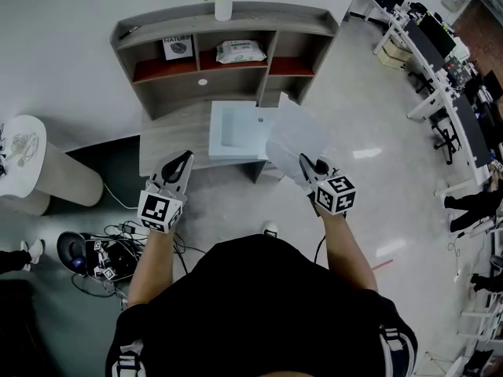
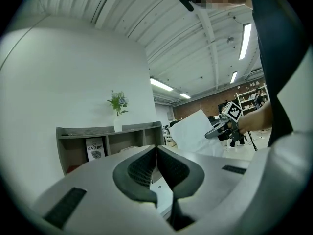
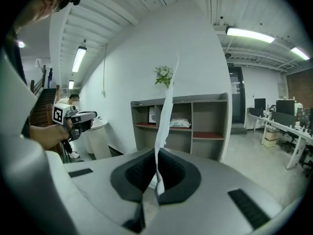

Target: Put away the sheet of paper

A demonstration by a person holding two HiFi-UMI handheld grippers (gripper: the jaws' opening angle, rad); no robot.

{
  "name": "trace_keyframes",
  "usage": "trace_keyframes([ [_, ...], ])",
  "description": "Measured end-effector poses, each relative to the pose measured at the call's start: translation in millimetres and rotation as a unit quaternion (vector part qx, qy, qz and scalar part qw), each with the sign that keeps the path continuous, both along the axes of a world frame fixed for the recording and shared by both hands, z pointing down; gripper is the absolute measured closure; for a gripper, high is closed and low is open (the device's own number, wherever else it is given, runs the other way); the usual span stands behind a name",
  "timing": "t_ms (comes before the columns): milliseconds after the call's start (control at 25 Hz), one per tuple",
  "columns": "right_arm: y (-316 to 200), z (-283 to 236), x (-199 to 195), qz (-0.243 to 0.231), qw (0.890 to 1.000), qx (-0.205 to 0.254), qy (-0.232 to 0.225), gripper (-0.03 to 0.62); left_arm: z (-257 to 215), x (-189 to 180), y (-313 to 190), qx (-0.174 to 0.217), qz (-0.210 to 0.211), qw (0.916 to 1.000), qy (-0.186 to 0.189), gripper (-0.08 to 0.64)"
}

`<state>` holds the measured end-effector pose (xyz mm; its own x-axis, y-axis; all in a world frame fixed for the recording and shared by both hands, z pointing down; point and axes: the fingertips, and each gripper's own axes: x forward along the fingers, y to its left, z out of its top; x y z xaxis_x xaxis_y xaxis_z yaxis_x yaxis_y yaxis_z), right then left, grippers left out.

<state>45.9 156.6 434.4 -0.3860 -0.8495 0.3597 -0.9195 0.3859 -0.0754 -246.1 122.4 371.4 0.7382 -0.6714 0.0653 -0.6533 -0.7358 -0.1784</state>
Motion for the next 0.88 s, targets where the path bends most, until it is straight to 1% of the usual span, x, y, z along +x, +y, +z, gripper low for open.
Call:
trace_keyframes([
  [120,-3,1,2,-0.001,1.000,0.004,0.006,0.577,1,8,-2,0.000,0.010,0.9999,-0.008,0.538],
  [320,-10,6,10,0.000,1.000,0.000,0.002,0.577,-8,18,-13,0.010,0.010,0.9999,-0.008,0.538],
  [480,-17,12,10,-0.013,1.000,-0.004,0.001,0.577,-9,24,-21,0.015,0.004,0.9998,-0.015,0.538],
  [720,-38,20,16,-0.022,1.000,-0.009,-0.002,0.577,-6,34,-33,0.012,0.002,0.9998,-0.018,0.538],
  [880,-51,20,17,-0.028,1.000,-0.007,-0.004,0.577,-1,43,-42,0.004,0.004,0.9999,-0.015,0.538],
])
